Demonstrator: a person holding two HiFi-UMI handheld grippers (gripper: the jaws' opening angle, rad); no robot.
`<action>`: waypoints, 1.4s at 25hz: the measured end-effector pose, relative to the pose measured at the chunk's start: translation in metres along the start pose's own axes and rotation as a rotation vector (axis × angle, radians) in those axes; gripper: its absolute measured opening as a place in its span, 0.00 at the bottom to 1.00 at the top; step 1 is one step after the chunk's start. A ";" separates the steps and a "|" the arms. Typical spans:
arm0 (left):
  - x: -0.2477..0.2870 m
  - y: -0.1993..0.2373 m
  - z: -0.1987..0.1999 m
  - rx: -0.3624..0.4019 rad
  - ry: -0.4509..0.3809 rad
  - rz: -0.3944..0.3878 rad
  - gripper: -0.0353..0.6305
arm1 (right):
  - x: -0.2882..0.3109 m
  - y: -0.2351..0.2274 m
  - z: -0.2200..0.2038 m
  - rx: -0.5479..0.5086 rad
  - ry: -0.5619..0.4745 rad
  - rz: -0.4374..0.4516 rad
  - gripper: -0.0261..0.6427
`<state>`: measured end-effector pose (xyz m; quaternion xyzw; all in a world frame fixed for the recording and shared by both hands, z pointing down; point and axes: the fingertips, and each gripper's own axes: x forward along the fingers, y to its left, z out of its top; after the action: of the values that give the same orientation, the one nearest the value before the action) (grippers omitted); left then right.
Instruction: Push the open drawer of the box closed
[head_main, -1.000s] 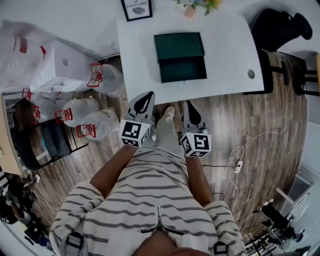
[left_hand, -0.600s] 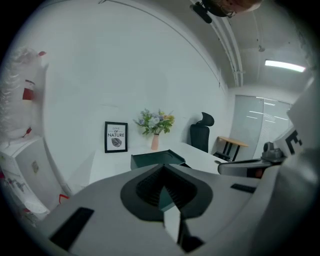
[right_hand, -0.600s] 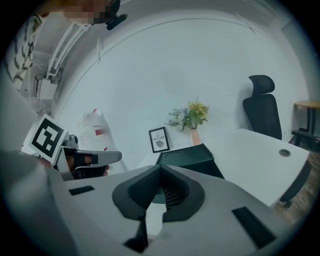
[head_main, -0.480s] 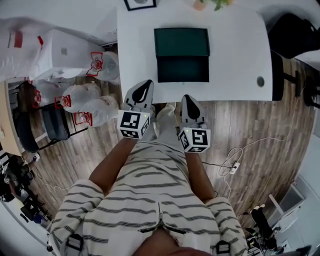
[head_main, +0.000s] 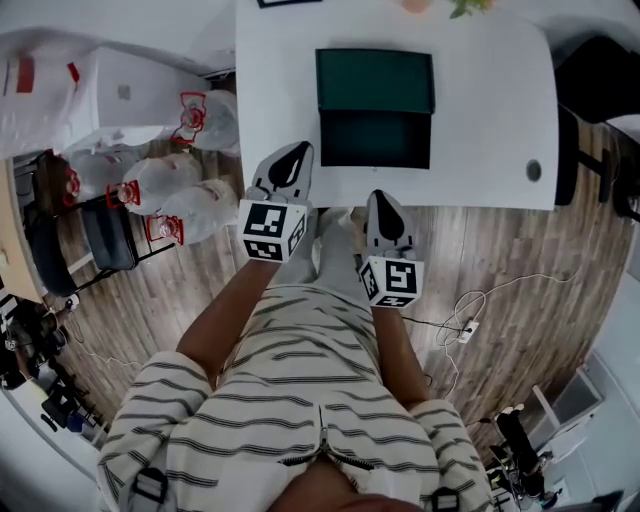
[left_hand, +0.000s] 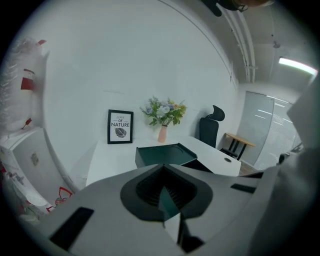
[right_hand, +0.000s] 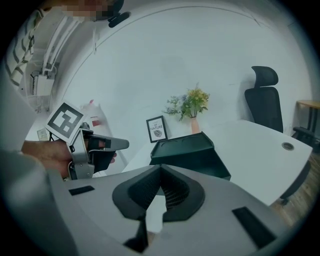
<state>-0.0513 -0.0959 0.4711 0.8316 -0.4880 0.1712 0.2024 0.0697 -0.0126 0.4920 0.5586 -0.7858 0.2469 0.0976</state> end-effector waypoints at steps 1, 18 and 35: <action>0.004 0.003 -0.002 -0.005 0.010 -0.001 0.06 | 0.002 0.001 -0.002 0.002 0.003 -0.003 0.06; 0.061 0.028 -0.006 -0.057 0.141 -0.032 0.11 | 0.022 -0.007 -0.022 0.048 0.039 -0.059 0.06; 0.105 0.042 -0.019 -0.135 0.255 -0.041 0.21 | 0.032 -0.012 -0.033 0.065 0.061 -0.069 0.06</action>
<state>-0.0416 -0.1830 0.5448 0.7973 -0.4517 0.2383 0.3216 0.0651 -0.0260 0.5377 0.5803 -0.7543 0.2859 0.1117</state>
